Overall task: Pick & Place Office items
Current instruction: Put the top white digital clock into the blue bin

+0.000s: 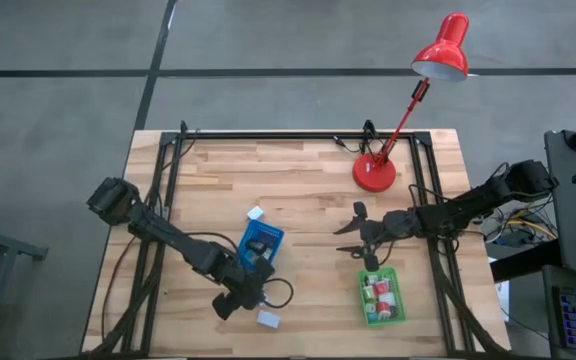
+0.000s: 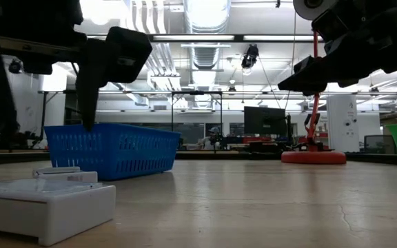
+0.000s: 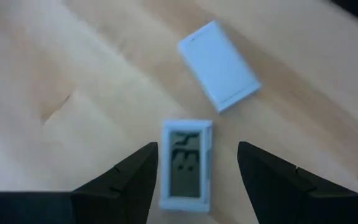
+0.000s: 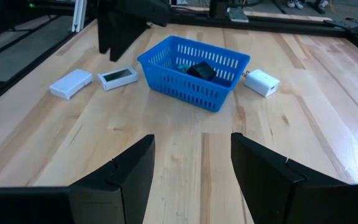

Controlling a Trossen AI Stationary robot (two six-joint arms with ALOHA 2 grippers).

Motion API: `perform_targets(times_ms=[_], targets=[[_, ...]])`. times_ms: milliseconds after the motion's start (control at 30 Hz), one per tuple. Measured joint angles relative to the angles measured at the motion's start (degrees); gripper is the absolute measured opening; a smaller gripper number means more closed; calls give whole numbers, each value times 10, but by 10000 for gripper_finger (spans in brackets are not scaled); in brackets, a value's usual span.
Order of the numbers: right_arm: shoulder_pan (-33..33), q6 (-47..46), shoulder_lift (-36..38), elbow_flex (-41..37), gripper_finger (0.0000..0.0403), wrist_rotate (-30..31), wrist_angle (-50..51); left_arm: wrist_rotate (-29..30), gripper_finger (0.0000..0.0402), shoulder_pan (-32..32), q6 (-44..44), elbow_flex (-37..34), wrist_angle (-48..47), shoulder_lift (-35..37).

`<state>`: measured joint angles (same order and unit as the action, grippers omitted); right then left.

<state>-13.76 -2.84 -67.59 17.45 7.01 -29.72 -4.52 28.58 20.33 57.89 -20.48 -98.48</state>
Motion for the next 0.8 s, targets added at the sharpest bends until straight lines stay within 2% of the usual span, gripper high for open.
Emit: perform_targets(times_ms=[133, 300, 533, 800], targets=[[0, -3, 0, 0, 203, 0, 12, -52, 225, 0, 19, 0, 23, 0], [0, -6, 0, 0, 203, 0, 16, -54, 230, 0, 4, 0, 32, 0], [0, -4, 0, 8, 203, 0, 23, -50, 269, -19, -35, 0, 35, 0], [0, 0, 0, 31, 203, 0, 57, -67, 284, -19, 4, 0, 37, 0]])
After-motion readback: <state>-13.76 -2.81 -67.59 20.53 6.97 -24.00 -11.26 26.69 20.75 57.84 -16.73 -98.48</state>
